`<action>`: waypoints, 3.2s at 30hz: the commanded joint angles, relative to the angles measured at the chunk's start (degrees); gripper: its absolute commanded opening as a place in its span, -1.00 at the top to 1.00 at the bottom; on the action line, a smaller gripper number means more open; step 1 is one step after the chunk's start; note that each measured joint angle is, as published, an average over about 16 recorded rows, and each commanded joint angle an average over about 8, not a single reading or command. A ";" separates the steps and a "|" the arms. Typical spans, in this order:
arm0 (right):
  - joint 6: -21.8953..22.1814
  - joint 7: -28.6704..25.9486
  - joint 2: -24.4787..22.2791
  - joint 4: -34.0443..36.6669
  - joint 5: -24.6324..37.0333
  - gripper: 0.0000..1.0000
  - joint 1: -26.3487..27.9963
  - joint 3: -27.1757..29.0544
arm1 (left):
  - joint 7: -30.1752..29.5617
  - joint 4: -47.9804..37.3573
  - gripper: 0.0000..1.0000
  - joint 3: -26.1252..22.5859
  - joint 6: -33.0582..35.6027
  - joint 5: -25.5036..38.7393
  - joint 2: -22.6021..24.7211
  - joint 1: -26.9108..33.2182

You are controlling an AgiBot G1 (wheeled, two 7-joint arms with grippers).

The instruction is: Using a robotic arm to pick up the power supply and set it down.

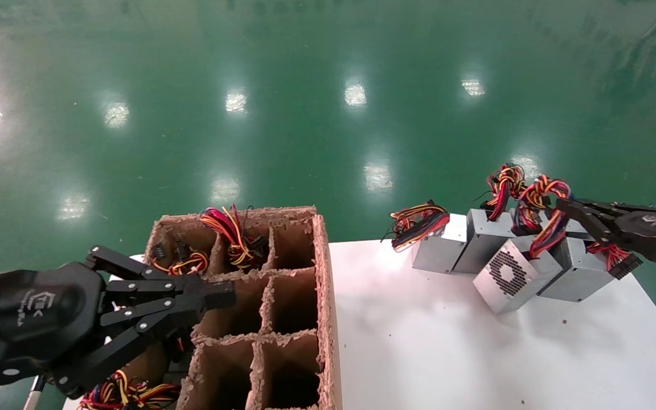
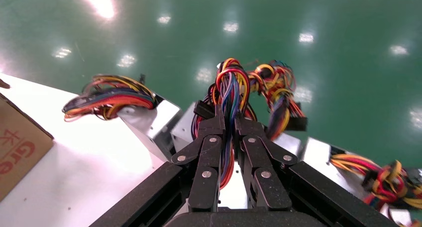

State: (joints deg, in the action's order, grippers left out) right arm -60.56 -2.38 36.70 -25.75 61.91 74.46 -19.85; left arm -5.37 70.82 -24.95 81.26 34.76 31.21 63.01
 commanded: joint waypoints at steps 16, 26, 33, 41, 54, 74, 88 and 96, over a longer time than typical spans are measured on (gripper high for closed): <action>5.99 -2.59 -2.10 -2.63 -1.07 1.00 -3.76 1.37 | 0.00 0.00 1.00 0.00 0.00 0.00 0.00 0.00; 8.54 -4.27 -1.89 -6.02 -1.12 1.00 -6.02 1.36 | 0.00 0.00 1.00 0.00 0.00 0.00 0.00 0.00; 9.44 -5.30 -1.57 -7.30 -0.51 -0.41 -6.67 0.83 | 0.00 0.00 1.00 0.00 0.00 0.00 0.00 0.00; 9.83 -6.42 -1.69 -8.46 0.12 -1.00 -6.85 0.31 | 0.00 0.00 1.00 0.00 0.00 0.00 0.00 0.00; 10.41 -8.88 -3.21 -12.69 0.70 -1.00 -7.32 -0.06 | 0.00 0.00 1.00 0.00 0.00 0.00 0.00 0.00; 4.30 -5.68 -4.09 -25.84 -6.90 -1.00 -9.40 3.93 | 0.00 0.00 0.42 0.00 0.00 0.00 0.00 0.00; -3.63 -6.41 -3.44 -31.76 -10.44 -1.00 -10.34 3.90 | 0.00 0.00 -1.00 0.00 0.00 0.00 0.00 0.00; -8.16 -6.82 -3.07 -35.15 -12.47 -1.00 -10.88 3.89 | 0.00 0.00 -1.00 0.00 0.00 0.00 0.00 0.00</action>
State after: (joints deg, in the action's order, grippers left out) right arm -68.73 -9.20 33.63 -60.91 49.44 63.58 -15.96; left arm -5.37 70.82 -24.96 81.26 34.76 31.20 63.01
